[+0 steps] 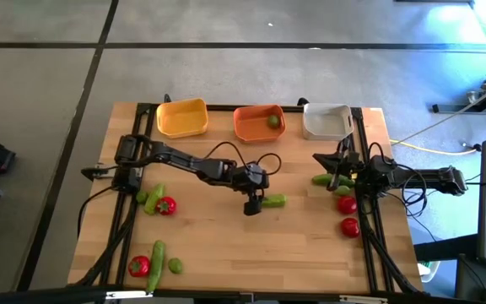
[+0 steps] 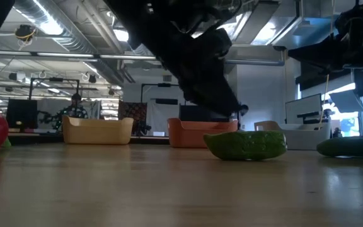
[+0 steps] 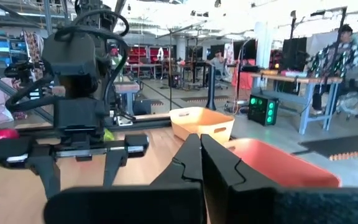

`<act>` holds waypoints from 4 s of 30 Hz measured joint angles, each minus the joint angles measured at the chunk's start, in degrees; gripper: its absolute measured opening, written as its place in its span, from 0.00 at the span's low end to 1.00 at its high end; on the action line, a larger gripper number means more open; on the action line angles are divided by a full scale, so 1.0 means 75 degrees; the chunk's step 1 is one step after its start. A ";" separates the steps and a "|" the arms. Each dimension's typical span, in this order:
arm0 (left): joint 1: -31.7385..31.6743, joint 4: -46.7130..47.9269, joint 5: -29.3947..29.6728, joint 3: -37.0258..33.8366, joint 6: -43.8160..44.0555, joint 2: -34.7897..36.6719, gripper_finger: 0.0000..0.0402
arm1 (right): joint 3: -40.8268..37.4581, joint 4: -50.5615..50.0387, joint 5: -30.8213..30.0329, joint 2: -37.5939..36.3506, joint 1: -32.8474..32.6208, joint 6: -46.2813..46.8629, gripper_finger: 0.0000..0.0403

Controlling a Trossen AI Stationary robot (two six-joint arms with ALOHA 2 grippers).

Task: Sort produce into baskets
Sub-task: Put the top center cucumber into the yellow bin, then put the top left tomato into the yellow bin

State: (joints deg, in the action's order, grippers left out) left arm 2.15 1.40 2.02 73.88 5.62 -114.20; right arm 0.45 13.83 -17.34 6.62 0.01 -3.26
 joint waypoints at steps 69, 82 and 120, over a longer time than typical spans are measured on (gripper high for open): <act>-0.3680 0.4285 0.3765 -0.1854 0.0610 0.5476 0.40 | 0.0002 -0.0636 -0.0154 0.0001 0.0000 0.0438 0.00; -0.5343 0.2968 0.3771 -0.3715 0.0849 0.5506 0.40 | 0.0003 -0.0609 -0.0152 -0.0001 0.0000 0.0459 0.00; -0.3421 0.5128 0.1924 -0.2399 0.1072 0.5571 0.57 | 0.0001 -0.0196 -0.0204 -0.0001 0.0000 0.0398 0.00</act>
State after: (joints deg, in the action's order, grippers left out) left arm -23.50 39.86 16.45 55.89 13.66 -72.42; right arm 0.46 12.36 -18.87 6.61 0.01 -0.27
